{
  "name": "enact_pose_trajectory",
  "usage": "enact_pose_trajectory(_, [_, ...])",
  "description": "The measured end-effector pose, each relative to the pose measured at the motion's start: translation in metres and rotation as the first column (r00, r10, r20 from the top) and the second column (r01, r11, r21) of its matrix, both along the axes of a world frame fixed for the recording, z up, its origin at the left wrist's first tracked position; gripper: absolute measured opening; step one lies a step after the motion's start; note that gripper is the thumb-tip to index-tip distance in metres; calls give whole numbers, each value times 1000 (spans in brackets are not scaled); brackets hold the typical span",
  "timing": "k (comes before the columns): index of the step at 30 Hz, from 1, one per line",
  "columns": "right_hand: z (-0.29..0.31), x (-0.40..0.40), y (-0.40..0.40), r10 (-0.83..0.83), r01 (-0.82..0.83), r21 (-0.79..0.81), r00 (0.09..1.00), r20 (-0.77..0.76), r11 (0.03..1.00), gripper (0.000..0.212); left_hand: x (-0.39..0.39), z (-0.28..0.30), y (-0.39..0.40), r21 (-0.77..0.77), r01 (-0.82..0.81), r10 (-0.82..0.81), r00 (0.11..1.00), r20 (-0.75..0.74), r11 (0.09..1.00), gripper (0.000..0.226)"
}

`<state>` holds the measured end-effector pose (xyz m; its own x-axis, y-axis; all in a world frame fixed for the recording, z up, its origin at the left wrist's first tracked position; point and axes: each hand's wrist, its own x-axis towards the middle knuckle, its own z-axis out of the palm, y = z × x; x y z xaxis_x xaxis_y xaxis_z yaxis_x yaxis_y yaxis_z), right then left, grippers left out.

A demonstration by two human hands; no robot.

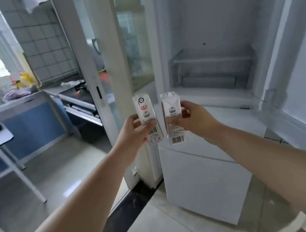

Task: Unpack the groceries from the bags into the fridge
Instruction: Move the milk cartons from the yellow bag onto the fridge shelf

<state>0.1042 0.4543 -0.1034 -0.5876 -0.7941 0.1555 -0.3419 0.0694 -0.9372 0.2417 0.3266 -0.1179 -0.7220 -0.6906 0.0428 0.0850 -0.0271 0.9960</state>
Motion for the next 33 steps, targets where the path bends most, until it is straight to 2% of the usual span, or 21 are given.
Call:
enact_pose_trajectory(8, [27,-141,-88,-127,124,-141,992,-18,982,37,-158,31,-99,-101,134,-140,989,-56,986,49])
enact_pose_trajectory(12, [45,-213,-115,-214,206,-189,977,-21,960,42,-235,47,-133,-152,145,-157,986,-64,978,37])
enact_pose_trajectory(17, [60,-291,-141,-334,313,-202,940,-77,928,48,-326,61,-161,-232,155,-175,982,-68,960,28])
enact_pose_trajectory(19, [64,-321,-150,-378,355,-217,922,-79,909,43,-362,64,-170,-250,169,-191,979,-65,953,26])
enact_pose_trajectory(23, [75,-368,-162,-430,404,-243,900,-63,882,38,-427,70,-184,-270,198,-229,969,-88,942,34])
enact_pose_trajectory(28, [91,-422,-172,-503,475,-192,853,-139,859,53,-494,83,-190,-343,241,-299,946,-128,908,42])
enact_pose_trajectory(33, [96,-475,-186,-523,498,-168,836,-168,851,55,-549,86,-198,-334,277,-343,926,-158,901,40])
